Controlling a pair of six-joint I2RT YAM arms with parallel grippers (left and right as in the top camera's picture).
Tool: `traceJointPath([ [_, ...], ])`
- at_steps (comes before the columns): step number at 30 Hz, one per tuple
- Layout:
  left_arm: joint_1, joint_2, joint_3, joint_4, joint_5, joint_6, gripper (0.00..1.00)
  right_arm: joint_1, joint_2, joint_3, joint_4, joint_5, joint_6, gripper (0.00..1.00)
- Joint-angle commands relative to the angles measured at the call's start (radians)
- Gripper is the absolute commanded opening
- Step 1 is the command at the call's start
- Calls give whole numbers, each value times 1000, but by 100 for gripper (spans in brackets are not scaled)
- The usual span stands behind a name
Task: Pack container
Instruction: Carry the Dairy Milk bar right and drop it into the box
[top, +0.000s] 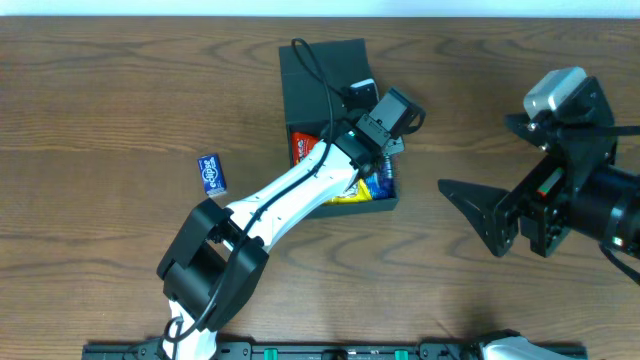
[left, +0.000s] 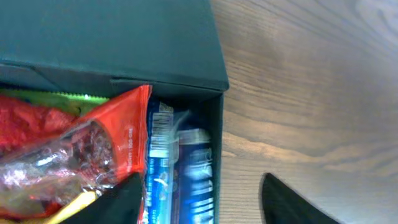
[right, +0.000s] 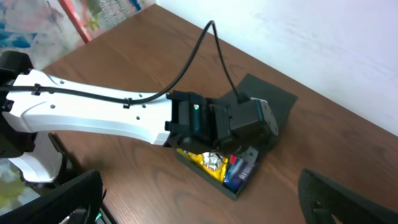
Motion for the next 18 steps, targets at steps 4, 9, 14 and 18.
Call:
traceJointPath([
  [4,2,-2,10,-1,58,126,67,-11,-3,2,-3,1,16,99],
  [9,24,-74,10,-19,26,252,72,-11,-3,2,-3,1,16,99],
  [14,100,-193,10,-97,3,354,72,-11,-3,3,-3,1,15,99],
  [18,193,-285,10,-185,3,406,72,-11,-3,2,-3,2,15,99],
])
